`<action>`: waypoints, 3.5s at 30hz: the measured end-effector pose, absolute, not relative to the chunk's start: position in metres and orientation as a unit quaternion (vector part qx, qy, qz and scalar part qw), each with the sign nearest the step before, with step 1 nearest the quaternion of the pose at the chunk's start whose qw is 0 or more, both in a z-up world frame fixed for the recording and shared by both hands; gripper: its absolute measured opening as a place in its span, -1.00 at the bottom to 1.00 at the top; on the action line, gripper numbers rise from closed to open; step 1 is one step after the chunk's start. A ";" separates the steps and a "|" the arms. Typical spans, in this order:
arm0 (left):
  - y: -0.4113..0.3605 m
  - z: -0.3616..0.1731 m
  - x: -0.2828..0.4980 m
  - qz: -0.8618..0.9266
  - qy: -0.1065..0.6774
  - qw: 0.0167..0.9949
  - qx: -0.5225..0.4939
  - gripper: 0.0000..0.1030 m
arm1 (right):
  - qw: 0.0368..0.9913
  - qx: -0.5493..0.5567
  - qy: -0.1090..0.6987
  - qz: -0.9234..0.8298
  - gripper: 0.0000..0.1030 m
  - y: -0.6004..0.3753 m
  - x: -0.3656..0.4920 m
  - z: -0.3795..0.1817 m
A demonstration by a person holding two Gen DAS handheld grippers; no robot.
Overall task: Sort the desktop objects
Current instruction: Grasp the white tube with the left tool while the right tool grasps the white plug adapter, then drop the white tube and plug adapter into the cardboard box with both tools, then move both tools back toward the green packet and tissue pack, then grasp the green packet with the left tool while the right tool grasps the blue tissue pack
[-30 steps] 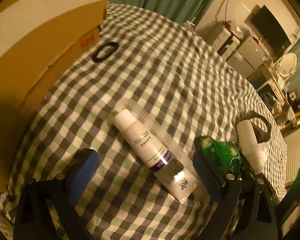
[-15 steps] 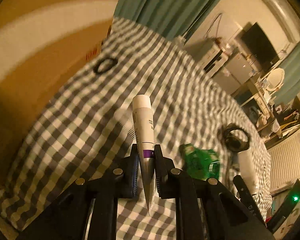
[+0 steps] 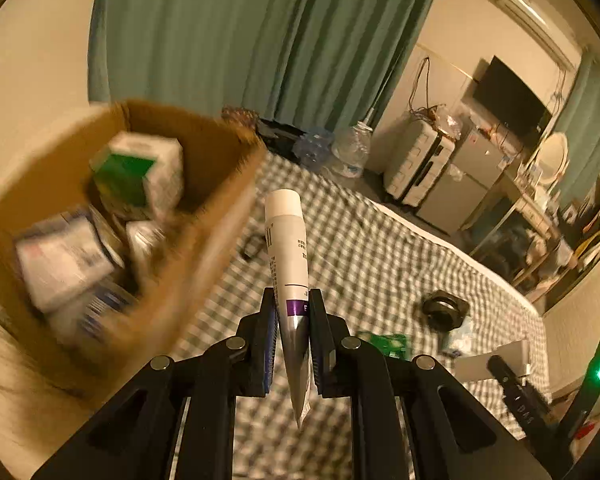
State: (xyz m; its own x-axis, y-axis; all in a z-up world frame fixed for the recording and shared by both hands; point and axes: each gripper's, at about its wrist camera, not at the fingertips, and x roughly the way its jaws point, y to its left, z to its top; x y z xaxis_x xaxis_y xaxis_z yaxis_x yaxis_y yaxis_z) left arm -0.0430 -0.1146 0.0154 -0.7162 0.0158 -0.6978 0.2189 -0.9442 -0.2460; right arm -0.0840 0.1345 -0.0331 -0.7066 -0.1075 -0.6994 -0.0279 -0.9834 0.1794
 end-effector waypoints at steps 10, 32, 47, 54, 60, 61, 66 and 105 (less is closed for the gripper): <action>-0.215 0.060 -0.018 -0.922 0.109 0.128 0.350 -0.72 | 0.217 0.345 -0.110 -0.907 -0.13 -0.010 -0.083 0.054; -0.215 0.020 -0.032 -0.924 0.125 0.122 0.342 1.00 | 0.176 0.348 -0.087 -0.917 0.66 -0.046 -0.126 0.070; -0.029 -0.046 -0.023 -0.873 0.037 -0.039 0.485 1.00 | -0.081 0.411 -0.148 -0.896 0.66 0.172 0.046 0.013; 0.002 -0.056 0.004 -0.871 -0.062 -0.041 0.486 1.00 | -0.065 0.397 -0.122 -0.907 0.66 0.175 0.051 0.030; -0.017 -0.042 -0.003 -0.886 0.019 -0.022 0.463 1.00 | -0.051 0.390 -0.011 -0.920 0.66 0.172 0.013 0.035; -0.017 -0.041 -0.007 -0.888 0.038 -0.021 0.457 1.00 | -0.055 0.382 0.007 -0.923 0.66 0.170 0.010 0.029; -0.003 -0.052 -0.050 -0.893 0.083 0.002 0.443 1.00 | -0.043 0.359 -0.038 -0.932 0.66 0.177 -0.013 -0.027; 0.019 -0.148 -0.125 -0.899 0.096 0.005 0.426 0.31 | -0.038 0.408 -0.027 -0.912 0.02 0.165 -0.151 -0.133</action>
State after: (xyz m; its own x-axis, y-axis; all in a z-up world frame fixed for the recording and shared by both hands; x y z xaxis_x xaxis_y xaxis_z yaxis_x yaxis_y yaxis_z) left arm -0.1249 0.0189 -0.1477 -0.6364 0.0724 -0.7679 0.0908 -0.9816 -0.1678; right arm -0.1512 0.1648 -0.1334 -0.6649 0.0466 -0.7455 -0.0906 -0.9957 0.0186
